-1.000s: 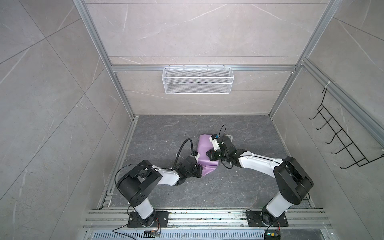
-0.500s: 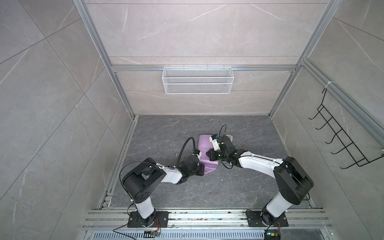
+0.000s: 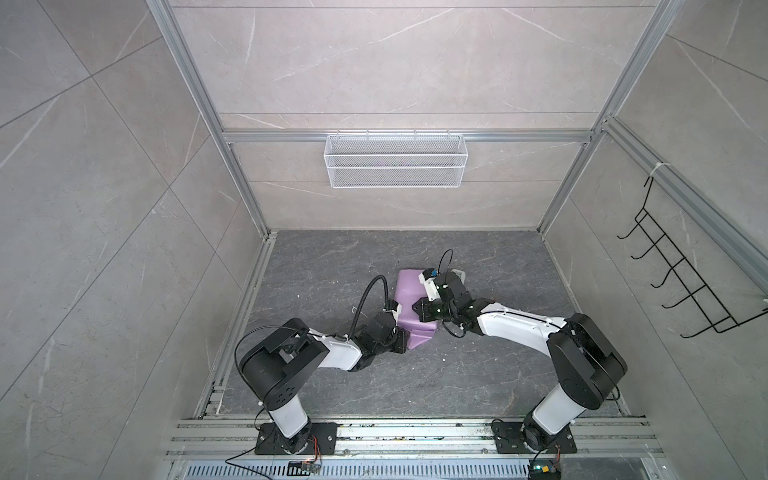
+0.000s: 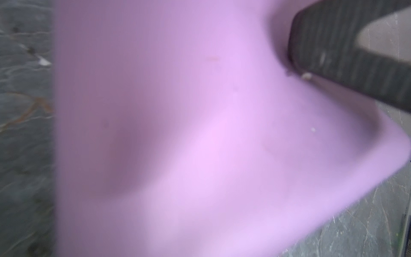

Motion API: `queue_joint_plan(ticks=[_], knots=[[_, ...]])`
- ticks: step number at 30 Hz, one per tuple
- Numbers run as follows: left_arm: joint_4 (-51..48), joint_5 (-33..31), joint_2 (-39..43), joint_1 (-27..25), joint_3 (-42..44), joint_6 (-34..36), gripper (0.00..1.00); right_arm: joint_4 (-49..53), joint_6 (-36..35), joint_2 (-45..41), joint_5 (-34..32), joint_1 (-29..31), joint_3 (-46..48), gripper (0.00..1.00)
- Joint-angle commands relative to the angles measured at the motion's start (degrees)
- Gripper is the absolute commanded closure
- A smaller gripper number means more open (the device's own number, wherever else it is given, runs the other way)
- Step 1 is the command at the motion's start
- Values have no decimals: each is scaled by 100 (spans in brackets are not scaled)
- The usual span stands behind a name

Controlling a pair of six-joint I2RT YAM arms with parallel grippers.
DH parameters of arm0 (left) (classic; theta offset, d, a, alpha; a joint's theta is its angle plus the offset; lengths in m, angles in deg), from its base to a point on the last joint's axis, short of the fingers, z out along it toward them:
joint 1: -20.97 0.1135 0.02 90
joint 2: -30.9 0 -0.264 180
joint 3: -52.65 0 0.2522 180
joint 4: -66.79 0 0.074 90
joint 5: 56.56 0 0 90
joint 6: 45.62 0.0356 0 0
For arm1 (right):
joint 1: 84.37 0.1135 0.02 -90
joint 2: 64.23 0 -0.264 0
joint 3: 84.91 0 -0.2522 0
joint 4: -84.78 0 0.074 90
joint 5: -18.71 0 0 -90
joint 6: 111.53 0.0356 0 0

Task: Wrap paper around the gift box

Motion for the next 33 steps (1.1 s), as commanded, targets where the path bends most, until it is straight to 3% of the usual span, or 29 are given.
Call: queue_joint_plan(ticks=[1, 6, 18, 33], knots=[[-121, -239, 467, 25, 142, 97, 73, 506, 56, 41, 38, 45, 203, 87], [-386, -324, 777, 55, 326, 248, 74, 455, 78, 57, 41, 45, 231, 87], [-281, 57, 354, -218, 79, 408, 88, 474, 87, 50, 42, 44, 218, 87], [-167, 162, 122, -471, 94, 486, 91, 474, 78, 37, 28, 44, 238, 88]])
